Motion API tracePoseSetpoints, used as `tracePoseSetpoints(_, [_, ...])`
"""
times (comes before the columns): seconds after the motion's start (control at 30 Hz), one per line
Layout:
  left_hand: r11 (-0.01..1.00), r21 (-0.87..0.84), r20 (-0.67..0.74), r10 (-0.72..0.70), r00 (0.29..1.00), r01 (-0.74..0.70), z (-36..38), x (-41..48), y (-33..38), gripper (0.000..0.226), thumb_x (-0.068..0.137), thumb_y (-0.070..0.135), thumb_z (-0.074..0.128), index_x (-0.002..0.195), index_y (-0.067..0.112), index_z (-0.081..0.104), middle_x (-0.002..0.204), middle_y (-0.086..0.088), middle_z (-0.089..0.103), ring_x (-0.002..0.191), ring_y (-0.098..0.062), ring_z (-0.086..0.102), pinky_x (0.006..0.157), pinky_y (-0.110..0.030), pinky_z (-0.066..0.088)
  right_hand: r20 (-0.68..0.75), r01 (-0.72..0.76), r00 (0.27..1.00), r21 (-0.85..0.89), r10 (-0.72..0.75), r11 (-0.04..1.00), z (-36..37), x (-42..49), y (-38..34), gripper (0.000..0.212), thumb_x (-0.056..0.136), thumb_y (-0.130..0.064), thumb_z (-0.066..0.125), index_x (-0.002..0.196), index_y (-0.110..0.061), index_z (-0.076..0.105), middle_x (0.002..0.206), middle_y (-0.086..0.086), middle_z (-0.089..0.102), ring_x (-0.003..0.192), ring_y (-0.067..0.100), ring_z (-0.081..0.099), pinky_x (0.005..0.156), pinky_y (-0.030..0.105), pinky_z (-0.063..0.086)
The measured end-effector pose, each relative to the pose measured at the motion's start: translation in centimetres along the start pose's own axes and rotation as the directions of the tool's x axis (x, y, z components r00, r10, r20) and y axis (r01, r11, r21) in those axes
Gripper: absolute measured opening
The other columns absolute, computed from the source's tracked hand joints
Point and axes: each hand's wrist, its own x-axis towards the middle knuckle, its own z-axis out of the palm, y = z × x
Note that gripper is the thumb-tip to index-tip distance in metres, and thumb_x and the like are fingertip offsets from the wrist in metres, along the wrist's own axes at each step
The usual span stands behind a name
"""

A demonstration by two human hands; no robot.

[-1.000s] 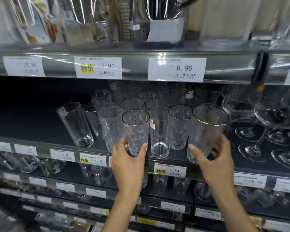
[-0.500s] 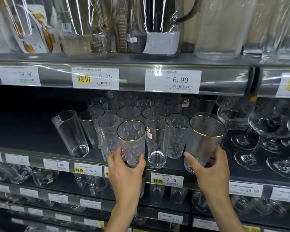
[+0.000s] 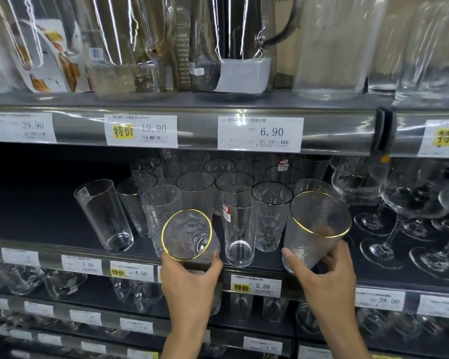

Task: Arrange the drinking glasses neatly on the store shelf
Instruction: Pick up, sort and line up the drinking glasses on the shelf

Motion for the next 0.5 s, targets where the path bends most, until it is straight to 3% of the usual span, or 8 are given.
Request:
tracePoseSetpoints(0.2, [1.0, -0.016, 0.015, 0.004, 1.0, -0.004, -0.4, 0.0, -0.6, 0.079, 0.061, 0.043, 0.086, 0.129, 0.026, 0.049, 0.113, 0.007, 0.06, 0.112, -0.018, 0.055, 0.097, -0.031, 0.04, 0.026, -0.018, 1.0, 0.036, 0.017, 0.999, -0.2, -0.3, -0.3, 0.061, 0.065, -0.023, 0.091, 0.104, -0.055, 0.057, 0.109, -0.026, 0.064, 0.103, -0.006, 0.06, 0.088, 0.021, 0.045])
tracePoseSetpoints(0.3, [0.997, -0.017, 0.0, 0.073, 0.997, -0.073, -1.0, 0.0, 0.2, 0.073, 0.062, 0.041, 0.086, 0.124, 0.032, 0.047, 0.113, 0.009, 0.059, 0.11, -0.011, 0.053, 0.096, -0.025, 0.037, 0.019, 0.002, 1.0, 0.058, -0.003, 0.998, -0.2, -0.4, -0.5, 0.067, 0.065, -0.018, 0.091, 0.113, -0.052, 0.058, 0.11, -0.029, 0.066, 0.106, -0.007, 0.062, 0.087, 0.013, 0.046])
tracePoseSetpoints(0.4, [0.987, -0.052, 0.001, 0.153, 0.988, -0.152, -1.8, -0.1, 1.3, 0.069, 0.064, 0.03, 0.089, 0.116, 0.037, 0.044, 0.106, 0.017, 0.056, 0.099, 0.004, 0.053, 0.087, -0.013, 0.037, 0.03, 0.048, 0.998, 0.056, -0.05, 0.997, -0.3, -0.5, -1.1, 0.069, 0.064, -0.019, 0.09, 0.117, -0.048, 0.057, 0.11, -0.03, 0.066, 0.107, -0.005, 0.062, 0.087, 0.009, 0.047])
tracePoseSetpoints(0.5, [0.975, -0.167, 0.009, 0.15, 0.989, -0.146, -2.5, -0.4, 2.3, 0.073, 0.064, 0.018, 0.09, 0.117, 0.033, 0.043, 0.105, 0.017, 0.057, 0.096, 0.01, 0.057, 0.078, -0.012, 0.044, 0.057, 0.108, 0.992, 0.088, -0.114, 0.99, -0.2, -0.9, -2.2, 0.069, 0.062, -0.029, 0.087, 0.121, -0.044, 0.055, 0.117, -0.027, 0.064, 0.113, -0.001, 0.061, 0.092, 0.012, 0.047])
